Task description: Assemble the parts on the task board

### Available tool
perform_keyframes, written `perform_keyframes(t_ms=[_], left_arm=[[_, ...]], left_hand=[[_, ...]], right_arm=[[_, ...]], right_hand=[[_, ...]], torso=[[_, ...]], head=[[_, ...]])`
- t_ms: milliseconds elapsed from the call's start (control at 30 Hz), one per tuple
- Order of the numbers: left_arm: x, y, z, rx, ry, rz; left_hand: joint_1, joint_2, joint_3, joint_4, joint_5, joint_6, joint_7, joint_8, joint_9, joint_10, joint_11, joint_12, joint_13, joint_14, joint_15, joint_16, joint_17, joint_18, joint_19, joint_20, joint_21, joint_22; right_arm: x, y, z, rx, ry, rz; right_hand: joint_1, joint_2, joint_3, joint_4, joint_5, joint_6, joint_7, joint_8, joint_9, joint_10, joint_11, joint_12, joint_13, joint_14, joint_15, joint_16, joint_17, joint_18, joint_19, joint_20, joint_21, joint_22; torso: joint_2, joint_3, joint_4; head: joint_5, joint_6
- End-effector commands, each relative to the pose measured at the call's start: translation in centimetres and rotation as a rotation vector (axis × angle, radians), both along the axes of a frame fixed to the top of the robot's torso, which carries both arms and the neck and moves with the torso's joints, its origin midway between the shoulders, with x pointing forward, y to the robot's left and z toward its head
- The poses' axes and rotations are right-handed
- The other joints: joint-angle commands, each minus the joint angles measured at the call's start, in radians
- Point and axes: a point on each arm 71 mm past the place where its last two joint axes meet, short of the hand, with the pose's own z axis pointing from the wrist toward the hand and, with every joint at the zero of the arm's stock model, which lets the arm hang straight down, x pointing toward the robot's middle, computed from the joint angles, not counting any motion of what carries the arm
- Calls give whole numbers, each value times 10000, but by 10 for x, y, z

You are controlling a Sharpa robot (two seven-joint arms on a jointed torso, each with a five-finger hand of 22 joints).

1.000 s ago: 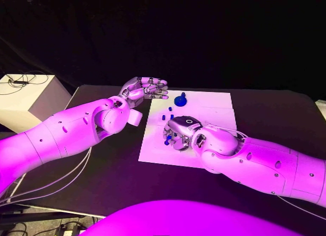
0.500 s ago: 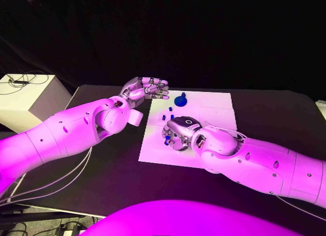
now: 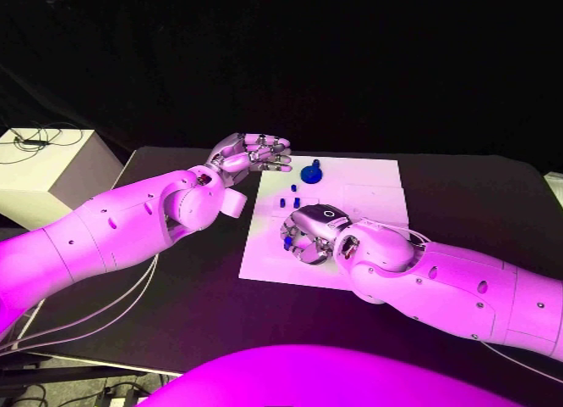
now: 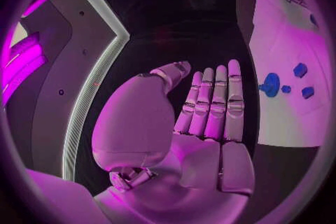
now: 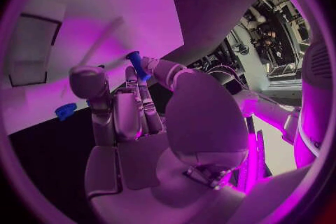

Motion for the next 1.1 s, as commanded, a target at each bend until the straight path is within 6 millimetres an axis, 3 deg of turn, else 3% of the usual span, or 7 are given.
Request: perform_keyframes(t_ms=[33, 200, 400, 733, 833, 967, 1100], left_arm=[[0, -2, 1, -48, -44, -208], [0, -2, 0, -37, -13, -220], [0, -2, 0, -35, 8, -225], [0, -1, -1, -29, 21, -206], [0, -1, -1, -28, 5, -184], [1, 2, 0, -7, -230, 145], [2, 8, 0, 7, -478, 544]], left_hand=[[-5, 7, 13, 63, 10, -11, 50, -28, -13, -66, 8, -34, 4, 2, 61, -61, 10, 41, 22, 71, -56, -13], [3, -3, -1, 86, 10, -57, 83, -62, -30, -127, 31, -37, 1, 9, 69, -73, 23, 46, 45, 78, -87, -46], [25, -24, -25, 100, 8, -123, 108, -108, -54, -215, 54, -41, -2, 48, 72, -66, 47, 48, 95, 80, -111, -80], [82, -7, -58, 125, 10, -195, 77, -159, -85, -380, 70, -26, -3, 60, 84, -86, 77, 48, 150, 89, -171, -148], [104, 8, -64, 127, 8, -180, 42, -151, -84, -370, 51, -2, 1, 92, 67, -75, 91, 57, 198, 78, -166, -156], [152, 28, -108, 139, 7, -116, 33, -120, -79, -319, 17, 44, 9, 244, 8, -8, 149, 64, 388, 20, -120, -165], [256, 95, -144, 132, 11, 97, -32, -16, -54, -89, -70, 132, 27, 566, -110, 181, 274, 59, 713, -126, 8, -134]], right_arm=[[1, -3, 3, 342, -218, -265], [3, -6, 6, 722, -483, -525], [3, -11, 13, 1720, -817, -788], [5, -37, 30, 3147, -513, -1398], [10, -56, 39, 3559, 32, -1751], [21, -89, 50, 3654, 1346, -2412], [27, -121, 57, 3234, 1974, -2965]], right_hand=[[44, -76, -109, 22, -3, -119, 1, -55, -22, -171, 5, -49, -25, 144, 70, -79, -59, 100, -103, 28, -165, -121], [183, -61, -355, 73, -4, -216, 42, -118, -64, -694, 68, -55, -55, -21, 118, -408, -493, 215, -293, 62, -820, -735], [836, 97, -1817, 485, 1, -538, -25, -362, -282, -1842, 184, 336, -19, -481, 208, -1358, -1725, 468, -686, 131, -2519, -2285], [1341, 159, -2644, 1101, 78, -1068, -169, -605, -523, -1952, 129, 1076, 18, -486, 170, -1485, -1928, 499, -577, 107, -2927, -2599], [1398, 191, -2328, 1271, 181, -688, 113, -386, -500, -1277, 19, 1640, 91, -436, 79, -1454, -1905, 481, -470, 34, -2867, -2506], [1326, 152, -1614, 1367, 241, -54, -69, -29, -441, 786, -360, 2981, 645, -260, -198, -1165, -1505, 436, -284, -179, -2568, -2163], [1000, 146, -1475, 1447, 466, 501, -297, 482, -236, 1455, -668, 4788, 2033, -39, -425, -901, -1086, 294, 115, -419, -1808, -1398]], torso=[[1, 13, -9], [5, 7, -11], [2, 4, -5], [-18, 16, -24], [-17, 37, -72], [-65, 37, -142], [-136, 76, -215]], head=[[-5, 2], [-27, 2], [-55, 2], [-202, 2], [-272, 2], [-457, 2], [-623, 2]])
